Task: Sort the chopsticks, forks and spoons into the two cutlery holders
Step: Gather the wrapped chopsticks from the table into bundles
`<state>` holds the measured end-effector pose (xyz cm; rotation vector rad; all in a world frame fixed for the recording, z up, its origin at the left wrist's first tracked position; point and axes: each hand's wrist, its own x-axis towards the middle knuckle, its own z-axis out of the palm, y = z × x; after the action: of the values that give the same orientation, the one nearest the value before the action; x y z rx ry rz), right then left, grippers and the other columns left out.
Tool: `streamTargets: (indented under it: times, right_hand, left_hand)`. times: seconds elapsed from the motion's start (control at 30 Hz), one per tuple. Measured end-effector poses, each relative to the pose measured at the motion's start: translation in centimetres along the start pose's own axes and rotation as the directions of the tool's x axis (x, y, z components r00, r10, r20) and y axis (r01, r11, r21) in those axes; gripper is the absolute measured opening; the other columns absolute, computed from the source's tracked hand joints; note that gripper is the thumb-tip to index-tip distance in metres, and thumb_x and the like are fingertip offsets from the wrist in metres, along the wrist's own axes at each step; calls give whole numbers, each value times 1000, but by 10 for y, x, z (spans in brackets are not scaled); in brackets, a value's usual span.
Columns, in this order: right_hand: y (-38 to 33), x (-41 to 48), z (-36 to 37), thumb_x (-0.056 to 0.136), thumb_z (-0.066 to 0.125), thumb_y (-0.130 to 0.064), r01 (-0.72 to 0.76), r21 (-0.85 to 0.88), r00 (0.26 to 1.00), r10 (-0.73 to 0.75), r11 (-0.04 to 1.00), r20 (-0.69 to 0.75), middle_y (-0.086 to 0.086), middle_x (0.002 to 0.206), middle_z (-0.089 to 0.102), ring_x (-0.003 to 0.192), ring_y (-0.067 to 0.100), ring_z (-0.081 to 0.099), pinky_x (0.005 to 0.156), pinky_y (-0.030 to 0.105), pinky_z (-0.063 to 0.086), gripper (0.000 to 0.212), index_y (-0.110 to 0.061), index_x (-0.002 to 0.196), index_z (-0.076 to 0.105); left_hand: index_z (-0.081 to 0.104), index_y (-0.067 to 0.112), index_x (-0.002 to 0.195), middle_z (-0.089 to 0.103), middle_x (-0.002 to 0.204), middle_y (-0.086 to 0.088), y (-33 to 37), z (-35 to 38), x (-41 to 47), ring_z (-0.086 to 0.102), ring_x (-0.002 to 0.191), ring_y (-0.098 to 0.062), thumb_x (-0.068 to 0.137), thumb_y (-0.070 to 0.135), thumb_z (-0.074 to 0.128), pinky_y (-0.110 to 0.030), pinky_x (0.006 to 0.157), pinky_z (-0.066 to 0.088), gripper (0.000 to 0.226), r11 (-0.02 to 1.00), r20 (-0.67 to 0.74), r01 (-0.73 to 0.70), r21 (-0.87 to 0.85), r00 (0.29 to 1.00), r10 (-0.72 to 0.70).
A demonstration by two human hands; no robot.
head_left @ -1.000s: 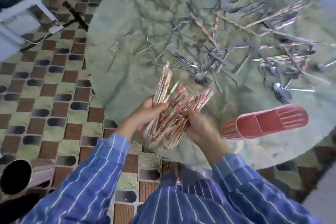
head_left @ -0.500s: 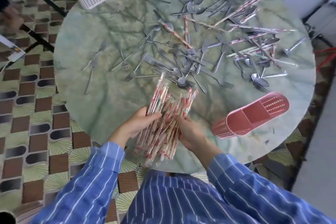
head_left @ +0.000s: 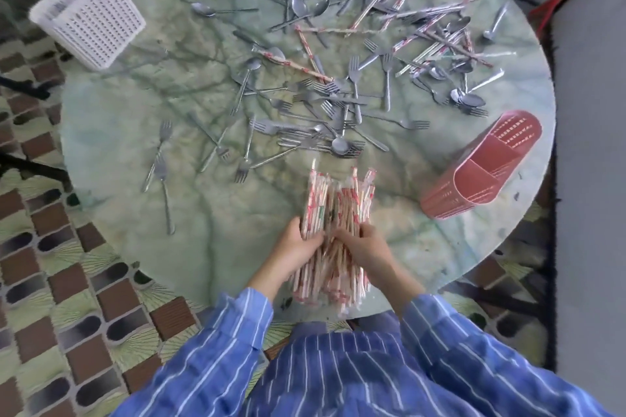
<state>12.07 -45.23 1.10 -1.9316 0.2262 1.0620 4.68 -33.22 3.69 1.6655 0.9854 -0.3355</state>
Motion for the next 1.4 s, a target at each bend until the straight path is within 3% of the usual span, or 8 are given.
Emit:
streamTargets:
  times: [0.2,0.37,0.63,0.77,0.87,1.0,1.2,1.4]
  right_hand:
    - [7,-21,8,88,64,-37,185,-231,946,-237,955,-223,13,80,67,64,21,57,58,33,46,33,-4,92,61]
    - [15,-25,11,92,58,-27,190,-273,922,-267,943,-281,1,87,62,88,25,62,80,43,53,38,-11,127,57]
    - [24,-16,-2,87,66,-42,96,-142,914,-144,985,-380,10,130,39,107,22,50,104,34,39,62,-21,141,41]
    - [18,-17,7,95,56,-32,192,-134,923,-225,972,-313,6,120,39,86,15,56,93,21,45,56,-24,147,36]
    - [17,-18,10,98,52,-26,272,-129,910,-298,954,-287,4,110,44,65,7,52,65,3,41,45,-23,142,45]
    - [20,-9,2,96,57,-27,266,-136,891,-298,954,-343,0,100,55,78,12,59,77,20,48,37,-22,132,58]
    - [26,5,-3,90,59,-34,168,-89,901,-189,982,-390,-10,87,57,107,27,59,93,47,50,46,-15,132,57]
    - [27,9,-9,87,57,-37,155,-24,890,-150,988,-431,-5,89,64,103,29,60,87,50,53,41,-19,123,58]
  left_hand:
    - [57,2,124,53,125,-20,-15,-9,2,50,120,-29,92,38,60,-25,89,35,49,981,-102,-81,175,990,100]
    - [50,12,135,49,130,-13,-28,-8,5,45,126,-27,90,41,60,-31,103,34,55,965,-126,-122,233,980,154]
    - [25,14,148,29,145,-12,-29,-3,6,25,136,-27,76,68,61,-40,110,25,97,939,-223,-63,339,964,145]
    - [13,14,149,19,148,-10,-25,10,3,18,138,-29,70,62,71,-39,112,22,109,936,-193,-73,344,970,147]
    - [3,15,150,12,151,-11,-26,11,5,13,140,-28,71,44,80,-37,114,16,114,931,-112,-79,356,986,126]
    - [-4,18,151,4,155,-6,-25,2,6,6,143,-28,72,46,78,-40,117,13,117,951,-35,-41,305,998,54]
    - [26,14,147,27,149,-11,-23,-6,16,24,138,-29,88,47,61,-37,112,21,76,973,-187,-31,229,980,75]
    - [27,17,146,26,148,-9,-24,-6,15,22,138,-28,81,51,67,-39,110,24,83,972,-182,-21,234,981,65]
